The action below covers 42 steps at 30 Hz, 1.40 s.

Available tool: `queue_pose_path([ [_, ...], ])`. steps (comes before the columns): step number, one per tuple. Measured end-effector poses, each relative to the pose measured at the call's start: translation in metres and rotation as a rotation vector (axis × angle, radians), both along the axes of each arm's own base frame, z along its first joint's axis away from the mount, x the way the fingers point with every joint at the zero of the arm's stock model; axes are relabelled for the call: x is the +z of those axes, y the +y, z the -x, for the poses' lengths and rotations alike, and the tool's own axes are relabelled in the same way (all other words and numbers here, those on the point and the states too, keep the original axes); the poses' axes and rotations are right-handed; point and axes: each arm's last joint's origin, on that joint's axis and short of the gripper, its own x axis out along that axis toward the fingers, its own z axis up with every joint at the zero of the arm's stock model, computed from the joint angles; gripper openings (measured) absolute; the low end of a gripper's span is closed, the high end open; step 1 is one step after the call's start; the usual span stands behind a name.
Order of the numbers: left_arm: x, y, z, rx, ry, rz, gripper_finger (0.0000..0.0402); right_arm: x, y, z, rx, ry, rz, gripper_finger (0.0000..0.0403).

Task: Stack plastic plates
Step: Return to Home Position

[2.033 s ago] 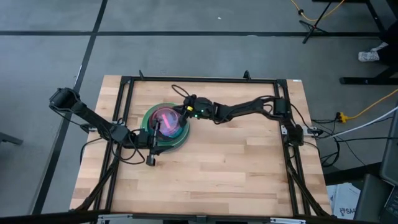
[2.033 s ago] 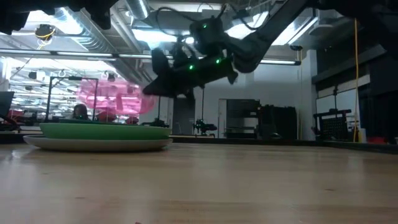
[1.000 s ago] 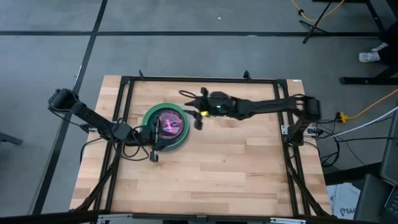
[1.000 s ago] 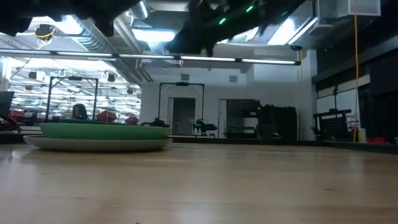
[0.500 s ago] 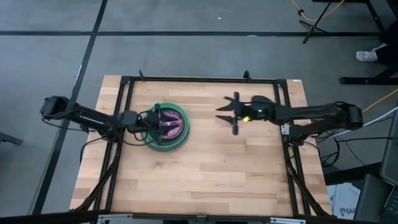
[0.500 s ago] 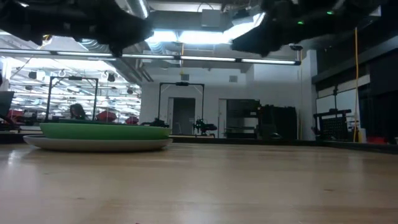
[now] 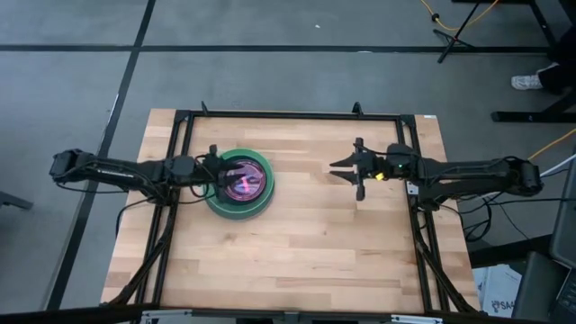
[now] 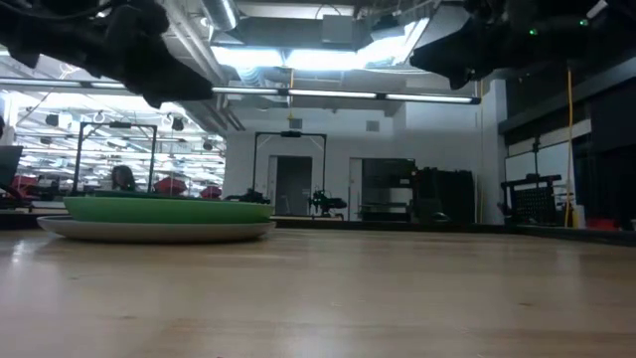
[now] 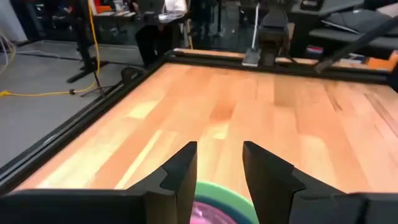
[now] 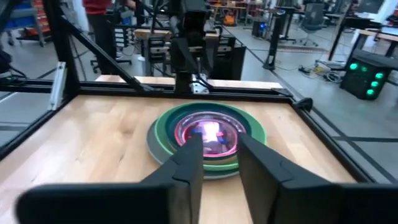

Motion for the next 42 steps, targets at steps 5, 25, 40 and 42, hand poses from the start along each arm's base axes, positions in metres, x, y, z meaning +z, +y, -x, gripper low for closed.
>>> queue_pose_path([
  [5,0.003,-0.002,0.012,-0.029,0.007,0.001,0.0124,-0.006,0.002,0.006,0.021,0.002,-0.015,0.0047],
  [25,-0.041,-0.01,0.038,-0.129,-0.175,0.018,0.0052,-0.067,0.006,0.036,-0.006,-0.095,-0.165,0.0003],
  [40,-0.043,-0.01,0.055,-0.154,-0.17,0.072,0.0002,-0.082,0.009,0.067,-0.048,-0.114,-0.185,0.0001],
  [42,-0.04,-0.011,0.058,-0.202,-0.205,0.069,0.0001,-0.081,0.009,0.07,-0.048,-0.113,-0.189,0.0],
])
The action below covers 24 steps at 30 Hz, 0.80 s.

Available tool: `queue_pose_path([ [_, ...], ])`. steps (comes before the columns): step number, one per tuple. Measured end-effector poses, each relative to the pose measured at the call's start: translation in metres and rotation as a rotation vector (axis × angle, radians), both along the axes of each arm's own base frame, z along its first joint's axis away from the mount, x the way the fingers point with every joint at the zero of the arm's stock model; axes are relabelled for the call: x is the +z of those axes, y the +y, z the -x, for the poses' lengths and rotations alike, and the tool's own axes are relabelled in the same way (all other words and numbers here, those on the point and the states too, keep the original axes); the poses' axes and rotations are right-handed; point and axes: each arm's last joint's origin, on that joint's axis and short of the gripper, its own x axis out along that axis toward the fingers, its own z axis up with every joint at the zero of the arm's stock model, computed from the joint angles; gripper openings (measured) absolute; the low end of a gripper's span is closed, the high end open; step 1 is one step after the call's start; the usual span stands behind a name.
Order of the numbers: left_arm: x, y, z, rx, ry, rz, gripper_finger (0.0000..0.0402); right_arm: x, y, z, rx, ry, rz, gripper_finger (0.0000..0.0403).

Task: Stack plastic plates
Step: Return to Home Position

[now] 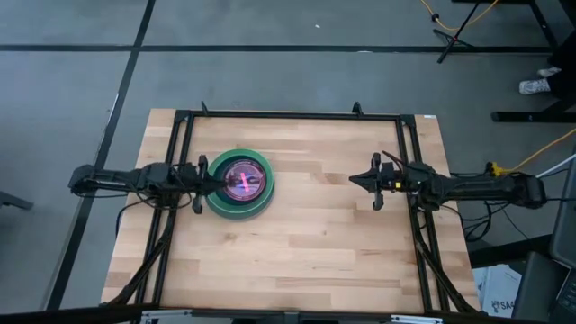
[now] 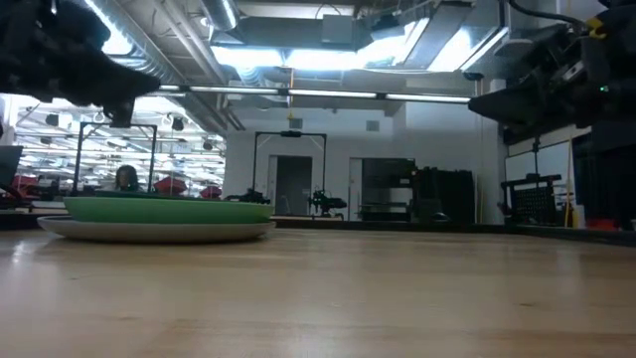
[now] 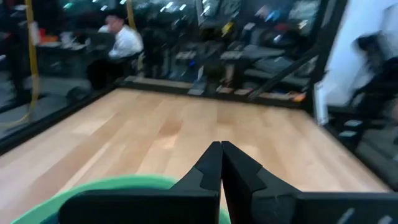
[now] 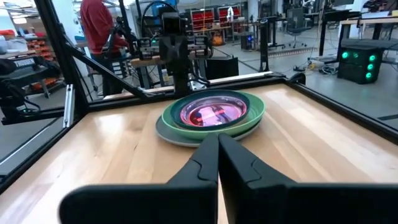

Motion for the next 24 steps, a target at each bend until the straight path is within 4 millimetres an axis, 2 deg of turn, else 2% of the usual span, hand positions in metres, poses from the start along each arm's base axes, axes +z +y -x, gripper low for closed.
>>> queue_pose_path([
  [3,0.003,0.0,0.005,-0.017,-0.049,0.003,0.0003,0.0,0.001,0.004,-0.001,0.006,-0.002,0.0001],
  [9,0.002,0.002,0.005,0.053,-0.037,0.008,0.0005,0.002,0.001,0.013,-0.019,0.006,-0.003,0.0001],
  [14,0.0,0.001,0.005,0.025,-0.034,0.027,0.0005,0.001,0.002,0.02,-0.021,0.014,-0.015,0.0001],
  [24,0.002,0.002,0.005,0.068,-0.055,0.029,0.0005,0.0,0.0,0.034,-0.169,-0.001,-0.032,0.0001],
])
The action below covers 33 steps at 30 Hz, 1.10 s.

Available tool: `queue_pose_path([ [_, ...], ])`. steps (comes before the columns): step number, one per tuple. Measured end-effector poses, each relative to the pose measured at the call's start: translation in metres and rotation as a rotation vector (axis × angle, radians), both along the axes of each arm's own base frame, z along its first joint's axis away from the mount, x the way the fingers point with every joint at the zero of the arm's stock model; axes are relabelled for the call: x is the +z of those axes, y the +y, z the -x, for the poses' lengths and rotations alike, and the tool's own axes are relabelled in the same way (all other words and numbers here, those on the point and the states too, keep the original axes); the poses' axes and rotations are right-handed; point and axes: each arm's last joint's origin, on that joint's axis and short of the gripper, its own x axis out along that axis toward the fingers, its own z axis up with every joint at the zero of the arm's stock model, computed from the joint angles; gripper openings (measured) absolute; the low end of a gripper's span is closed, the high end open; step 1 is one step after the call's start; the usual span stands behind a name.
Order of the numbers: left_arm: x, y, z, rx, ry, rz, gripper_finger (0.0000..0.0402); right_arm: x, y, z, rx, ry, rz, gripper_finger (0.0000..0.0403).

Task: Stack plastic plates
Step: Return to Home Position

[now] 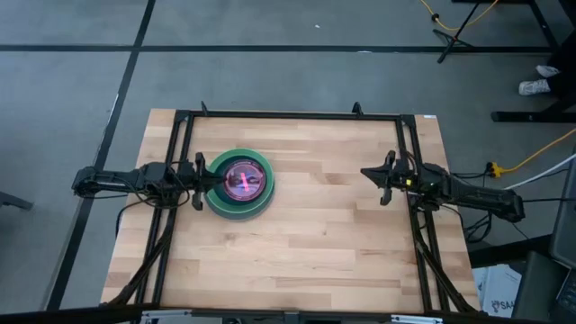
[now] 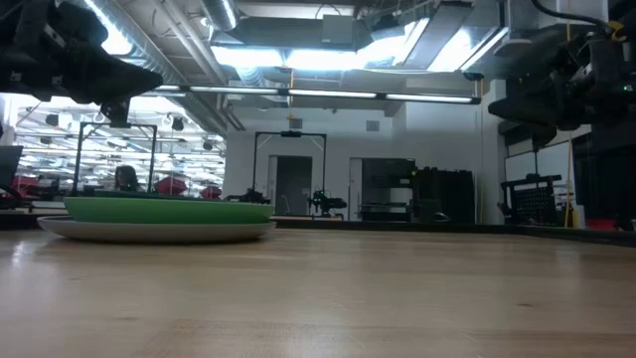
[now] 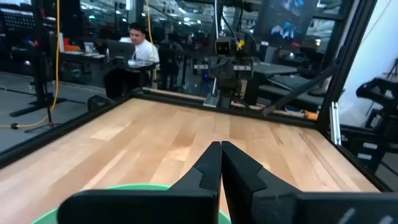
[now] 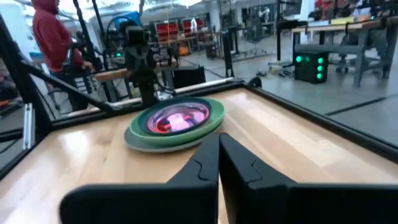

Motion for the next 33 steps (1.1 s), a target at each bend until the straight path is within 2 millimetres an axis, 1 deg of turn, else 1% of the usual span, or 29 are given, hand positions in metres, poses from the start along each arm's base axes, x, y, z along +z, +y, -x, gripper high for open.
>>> queue_pose_path([
  [6,-0.0005,-0.0002,-0.0001,-0.008,0.005,-0.001,0.0005,-0.0002,0.002,0.0005,0.065,0.0,0.0,0.0001],
  [10,0.0,-0.0002,-0.0001,-0.008,0.0,0.0,0.0005,-0.0003,0.0021,0.0005,0.071,-0.008,-0.047,0.0001],
  [33,-0.0003,-0.0002,-0.0001,-0.007,0.003,-0.001,0.0005,-0.0005,0.0021,0.0005,0.071,-0.006,-0.048,0.0001],
])
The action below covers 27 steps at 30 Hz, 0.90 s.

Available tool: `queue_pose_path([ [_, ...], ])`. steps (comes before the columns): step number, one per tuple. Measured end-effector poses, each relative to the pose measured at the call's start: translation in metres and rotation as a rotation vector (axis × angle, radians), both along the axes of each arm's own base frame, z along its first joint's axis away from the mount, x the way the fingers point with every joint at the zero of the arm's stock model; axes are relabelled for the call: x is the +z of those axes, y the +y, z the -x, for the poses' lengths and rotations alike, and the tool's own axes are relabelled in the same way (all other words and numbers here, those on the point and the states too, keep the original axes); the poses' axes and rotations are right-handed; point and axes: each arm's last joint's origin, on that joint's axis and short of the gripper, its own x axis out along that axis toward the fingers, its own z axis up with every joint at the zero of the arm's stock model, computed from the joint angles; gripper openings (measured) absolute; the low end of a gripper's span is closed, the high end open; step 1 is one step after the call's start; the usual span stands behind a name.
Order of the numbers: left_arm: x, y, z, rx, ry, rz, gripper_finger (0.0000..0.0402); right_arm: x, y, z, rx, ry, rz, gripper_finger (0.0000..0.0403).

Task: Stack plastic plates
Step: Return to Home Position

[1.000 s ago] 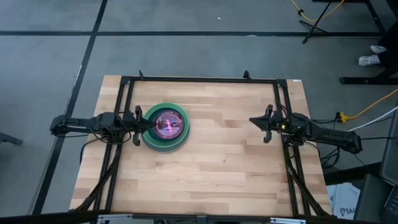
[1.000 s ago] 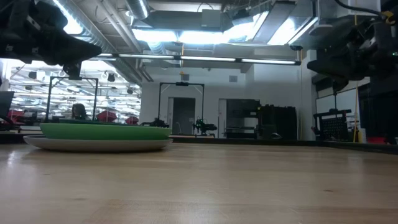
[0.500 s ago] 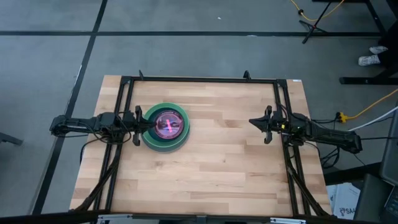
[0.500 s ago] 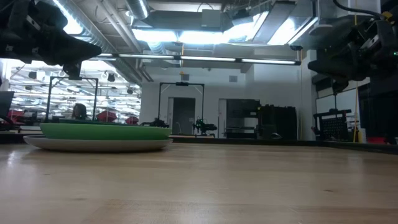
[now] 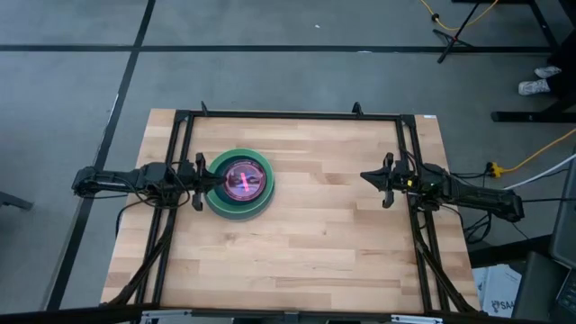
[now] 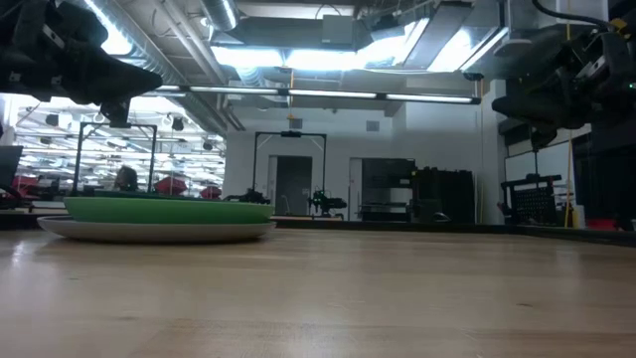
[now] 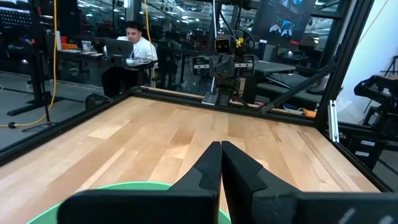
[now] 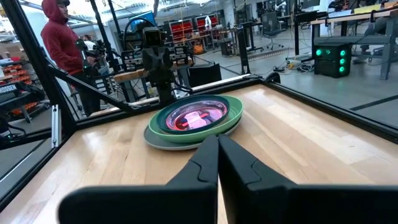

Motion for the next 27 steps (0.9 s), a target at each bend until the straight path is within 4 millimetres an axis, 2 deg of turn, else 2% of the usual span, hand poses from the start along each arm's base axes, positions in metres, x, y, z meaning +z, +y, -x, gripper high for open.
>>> queue_pose_path([
  [7,-0.0003,-0.0003,-0.0001,-0.012,0.003,-0.004,0.0005,0.0,0.0,0.0,0.0,0.0,0.0,0.0001],
  [13,0.0002,-0.0041,-0.0003,-0.141,-0.001,-0.001,0.0005,-0.0001,0.0,0.0,0.0,0.0,0.0,0.0001],
  [27,0.0002,-0.0038,-0.0003,-0.132,-0.001,0.002,0.0005,-0.0002,0.0,0.0,0.0,0.001,0.0,0.0001],
])
